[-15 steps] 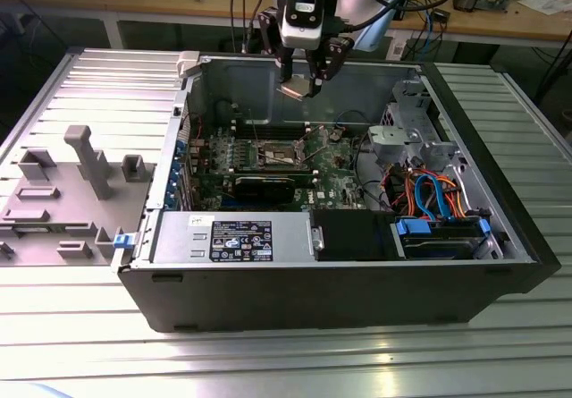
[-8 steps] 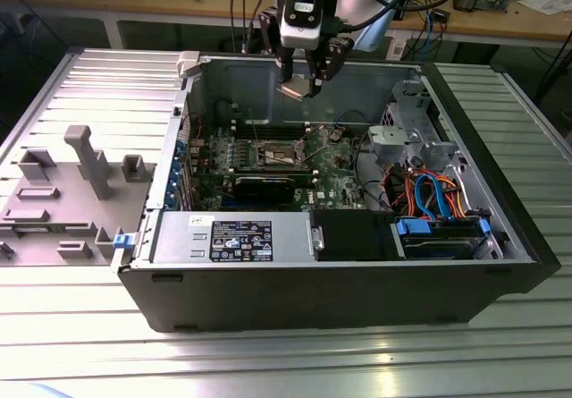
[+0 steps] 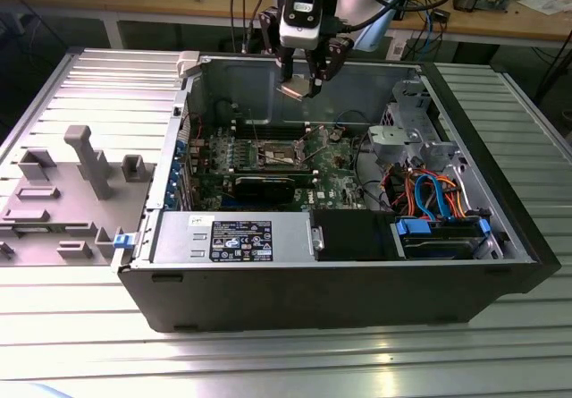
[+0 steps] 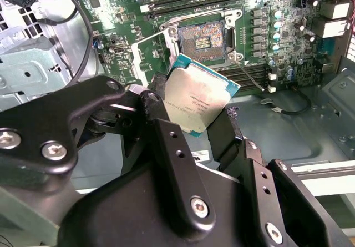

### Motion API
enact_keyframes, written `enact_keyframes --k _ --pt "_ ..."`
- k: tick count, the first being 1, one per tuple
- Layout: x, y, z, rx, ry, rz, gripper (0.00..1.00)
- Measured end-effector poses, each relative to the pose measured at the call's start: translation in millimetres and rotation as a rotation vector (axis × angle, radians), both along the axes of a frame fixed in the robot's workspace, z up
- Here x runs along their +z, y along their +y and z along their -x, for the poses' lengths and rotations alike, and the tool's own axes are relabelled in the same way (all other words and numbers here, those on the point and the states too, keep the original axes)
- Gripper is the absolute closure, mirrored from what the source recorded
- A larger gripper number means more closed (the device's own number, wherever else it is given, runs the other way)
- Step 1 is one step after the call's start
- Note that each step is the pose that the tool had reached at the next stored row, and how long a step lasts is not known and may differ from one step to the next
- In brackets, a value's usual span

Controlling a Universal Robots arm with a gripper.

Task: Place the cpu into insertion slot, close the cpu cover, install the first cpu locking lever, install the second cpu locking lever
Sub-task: 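Place the cpu into insertion slot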

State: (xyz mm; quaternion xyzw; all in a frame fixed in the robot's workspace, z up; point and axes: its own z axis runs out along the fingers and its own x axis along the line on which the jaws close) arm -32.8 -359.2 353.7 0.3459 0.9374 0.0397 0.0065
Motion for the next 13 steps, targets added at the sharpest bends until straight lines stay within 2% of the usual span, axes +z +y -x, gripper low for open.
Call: enact_keyframes --k 13 --pt "0.0 0.0 0.0 -0.011 0.0 0.0 0.46"
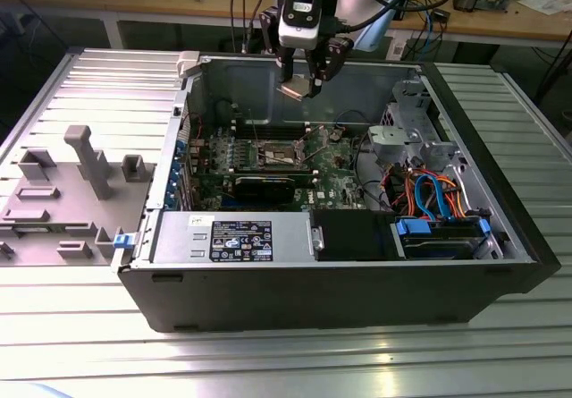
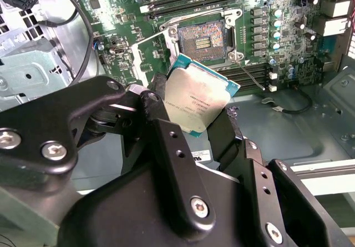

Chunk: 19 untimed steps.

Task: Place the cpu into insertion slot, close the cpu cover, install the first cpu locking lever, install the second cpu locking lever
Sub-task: 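Place the cpu into insertion slot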

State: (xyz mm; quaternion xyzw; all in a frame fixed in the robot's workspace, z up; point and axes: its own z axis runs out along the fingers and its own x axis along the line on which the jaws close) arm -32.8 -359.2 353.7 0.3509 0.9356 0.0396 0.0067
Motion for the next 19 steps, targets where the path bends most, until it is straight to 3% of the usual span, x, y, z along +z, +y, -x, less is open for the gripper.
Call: enact_keyframes --k 19 --pt "0.0 0.0 0.0 -0.008 0.0 0.0 0.46"
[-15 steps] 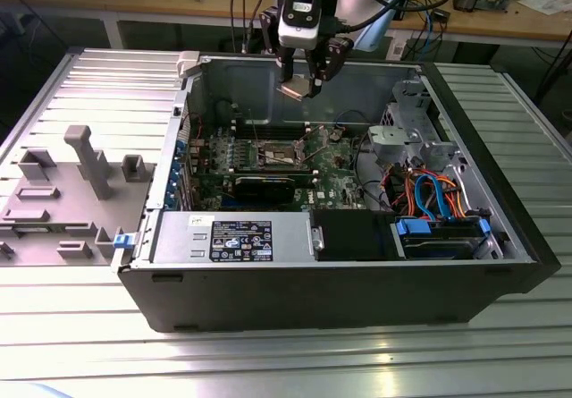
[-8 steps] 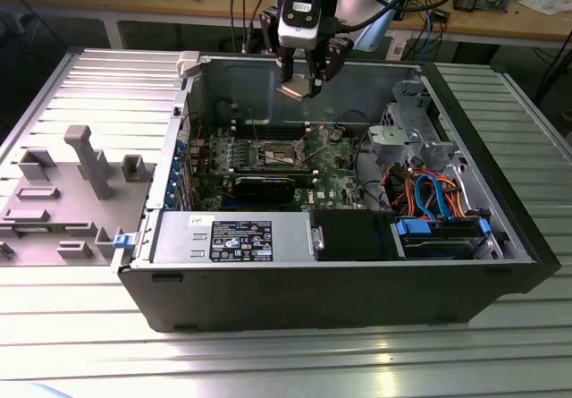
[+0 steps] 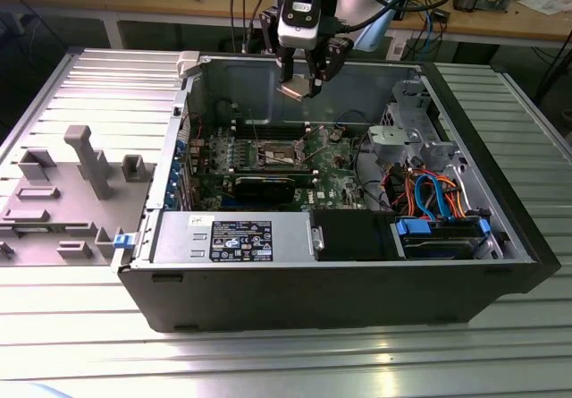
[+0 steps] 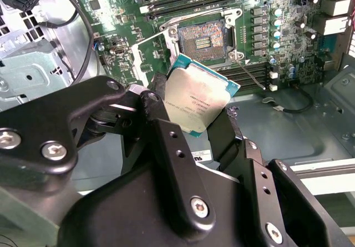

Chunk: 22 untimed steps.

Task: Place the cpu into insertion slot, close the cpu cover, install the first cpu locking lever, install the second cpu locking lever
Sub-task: 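Place the cpu into insertion slot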

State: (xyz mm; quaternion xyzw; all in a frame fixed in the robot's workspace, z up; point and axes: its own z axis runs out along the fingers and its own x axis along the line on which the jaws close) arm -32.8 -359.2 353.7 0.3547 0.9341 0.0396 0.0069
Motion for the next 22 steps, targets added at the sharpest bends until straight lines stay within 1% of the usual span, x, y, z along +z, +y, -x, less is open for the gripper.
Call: enact_keyframes --k 22 --pt "0.0 0.0 0.0 -0.01 0.0 0.0 0.46"
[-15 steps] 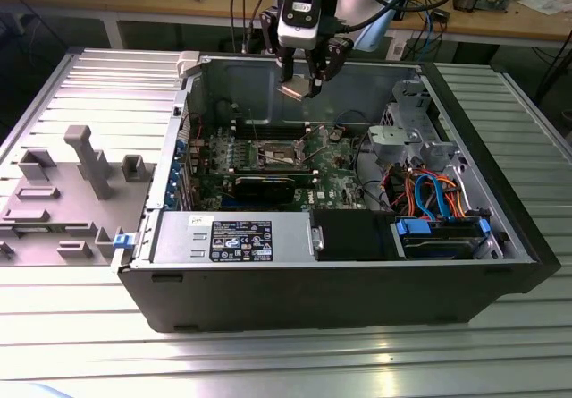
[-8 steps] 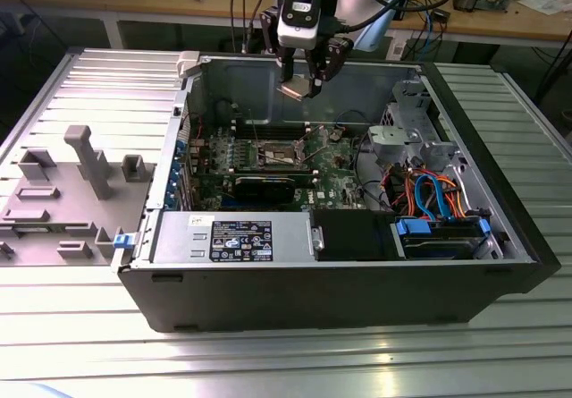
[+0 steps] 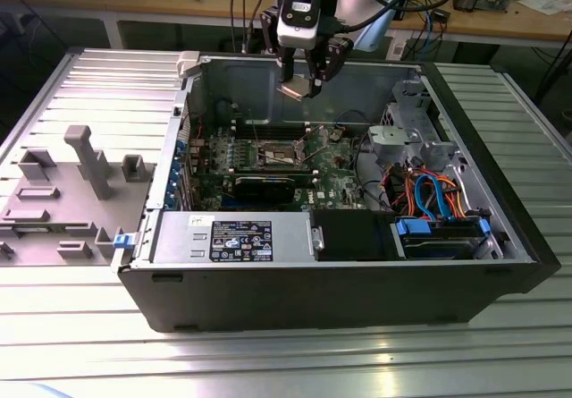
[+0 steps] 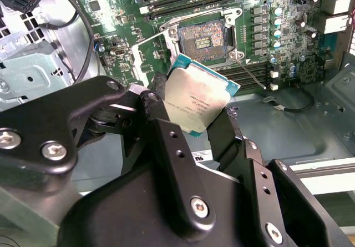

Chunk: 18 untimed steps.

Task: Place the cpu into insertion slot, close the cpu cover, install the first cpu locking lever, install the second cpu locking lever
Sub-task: 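Place the cpu into insertion slot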

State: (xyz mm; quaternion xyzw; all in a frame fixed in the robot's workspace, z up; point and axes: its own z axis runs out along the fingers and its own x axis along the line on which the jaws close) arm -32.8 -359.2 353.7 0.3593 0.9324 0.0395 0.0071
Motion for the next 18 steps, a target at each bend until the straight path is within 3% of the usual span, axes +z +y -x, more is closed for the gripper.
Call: enact_keyframes --k 18 --pt "0.0 0.0 0.0 -0.008 0.0 0.0 0.46"
